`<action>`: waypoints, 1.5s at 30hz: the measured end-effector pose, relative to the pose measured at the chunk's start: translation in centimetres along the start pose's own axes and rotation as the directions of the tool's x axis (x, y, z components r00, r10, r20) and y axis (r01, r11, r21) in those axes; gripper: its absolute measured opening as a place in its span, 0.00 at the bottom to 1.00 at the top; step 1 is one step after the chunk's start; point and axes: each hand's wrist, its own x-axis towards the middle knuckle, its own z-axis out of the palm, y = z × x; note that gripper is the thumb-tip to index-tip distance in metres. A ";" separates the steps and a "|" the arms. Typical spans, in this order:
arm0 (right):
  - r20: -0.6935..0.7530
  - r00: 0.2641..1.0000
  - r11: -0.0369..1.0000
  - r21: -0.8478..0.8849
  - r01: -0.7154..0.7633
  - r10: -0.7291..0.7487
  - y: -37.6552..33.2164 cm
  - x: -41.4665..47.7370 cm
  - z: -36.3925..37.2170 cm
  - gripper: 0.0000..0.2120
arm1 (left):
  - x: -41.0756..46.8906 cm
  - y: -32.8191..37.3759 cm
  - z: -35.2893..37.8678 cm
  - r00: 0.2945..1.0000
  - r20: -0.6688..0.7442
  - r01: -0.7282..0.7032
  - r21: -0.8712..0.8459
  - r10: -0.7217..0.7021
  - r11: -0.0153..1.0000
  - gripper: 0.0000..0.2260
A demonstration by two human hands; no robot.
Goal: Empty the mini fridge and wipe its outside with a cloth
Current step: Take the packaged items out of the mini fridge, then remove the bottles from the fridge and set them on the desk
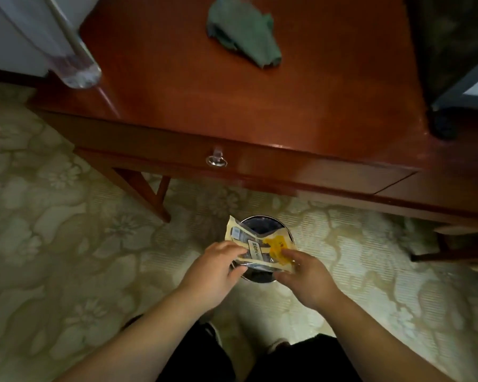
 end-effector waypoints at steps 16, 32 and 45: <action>-0.065 0.998 0.994 -0.111 0.004 -0.011 8.4 12.3 5.2 0.42 | 10.5 -8.5 12.5 0.991 0.115 -0.076 0.108 0.063 0.991 0.26; -0.335 0.934 0.991 -0.013 0.131 -0.127 -10.7 -25.6 -26.6 0.37 | -4.5 27.4 -24.1 0.932 0.046 -0.362 0.191 0.360 0.912 0.27; -0.605 0.778 0.982 -0.040 0.183 -0.170 -5.5 -25.4 -47.8 0.35 | 3.7 47.8 -26.1 0.822 -0.065 -0.524 0.304 0.566 0.795 0.29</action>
